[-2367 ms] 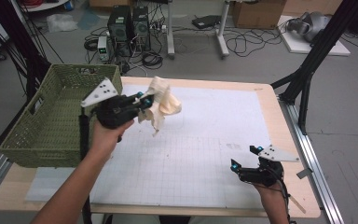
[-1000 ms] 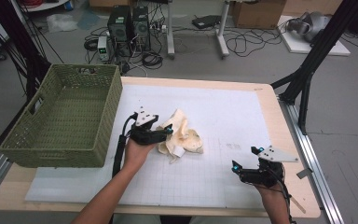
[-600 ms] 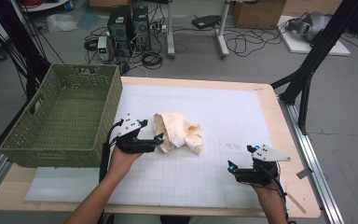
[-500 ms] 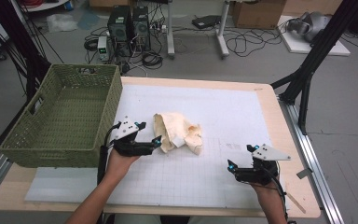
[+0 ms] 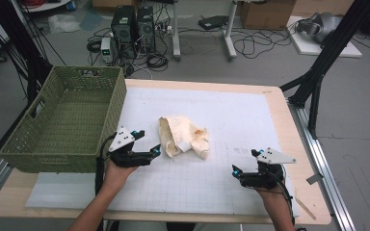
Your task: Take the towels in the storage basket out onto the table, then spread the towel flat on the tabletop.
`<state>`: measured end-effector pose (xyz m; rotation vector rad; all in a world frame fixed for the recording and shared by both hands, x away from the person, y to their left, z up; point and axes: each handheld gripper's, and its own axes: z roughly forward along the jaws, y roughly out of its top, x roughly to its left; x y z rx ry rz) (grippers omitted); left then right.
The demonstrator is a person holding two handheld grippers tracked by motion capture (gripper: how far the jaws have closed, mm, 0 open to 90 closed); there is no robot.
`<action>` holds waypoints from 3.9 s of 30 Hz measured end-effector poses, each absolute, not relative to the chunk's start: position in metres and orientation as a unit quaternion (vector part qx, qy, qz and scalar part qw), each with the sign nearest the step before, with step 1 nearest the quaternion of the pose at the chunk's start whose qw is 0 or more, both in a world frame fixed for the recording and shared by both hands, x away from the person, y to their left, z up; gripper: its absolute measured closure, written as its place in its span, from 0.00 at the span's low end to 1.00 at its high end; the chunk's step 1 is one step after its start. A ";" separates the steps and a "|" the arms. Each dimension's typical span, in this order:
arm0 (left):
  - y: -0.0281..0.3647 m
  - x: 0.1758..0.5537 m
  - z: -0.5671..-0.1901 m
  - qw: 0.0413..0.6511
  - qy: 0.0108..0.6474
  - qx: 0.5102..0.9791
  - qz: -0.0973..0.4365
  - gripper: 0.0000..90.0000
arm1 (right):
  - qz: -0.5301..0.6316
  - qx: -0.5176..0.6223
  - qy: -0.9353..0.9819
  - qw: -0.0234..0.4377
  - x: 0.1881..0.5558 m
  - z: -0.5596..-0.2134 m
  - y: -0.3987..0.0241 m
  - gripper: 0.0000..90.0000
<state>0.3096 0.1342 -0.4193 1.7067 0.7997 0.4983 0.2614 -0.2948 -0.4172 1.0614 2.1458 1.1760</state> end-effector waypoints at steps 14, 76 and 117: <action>0.155 0.304 -0.415 0.569 0.353 0.708 0.227 0.23 | 0.430 0.368 0.797 0.211 0.271 -0.416 -0.277 0.10; 0.146 0.310 -0.433 0.538 0.355 0.740 0.192 0.30 | 0.410 0.204 0.875 0.158 0.362 -0.394 -0.147 0.98; 0.143 0.310 -0.434 0.539 0.352 0.744 0.179 0.31 | 0.417 0.446 0.751 0.251 0.419 -0.394 -0.224 0.68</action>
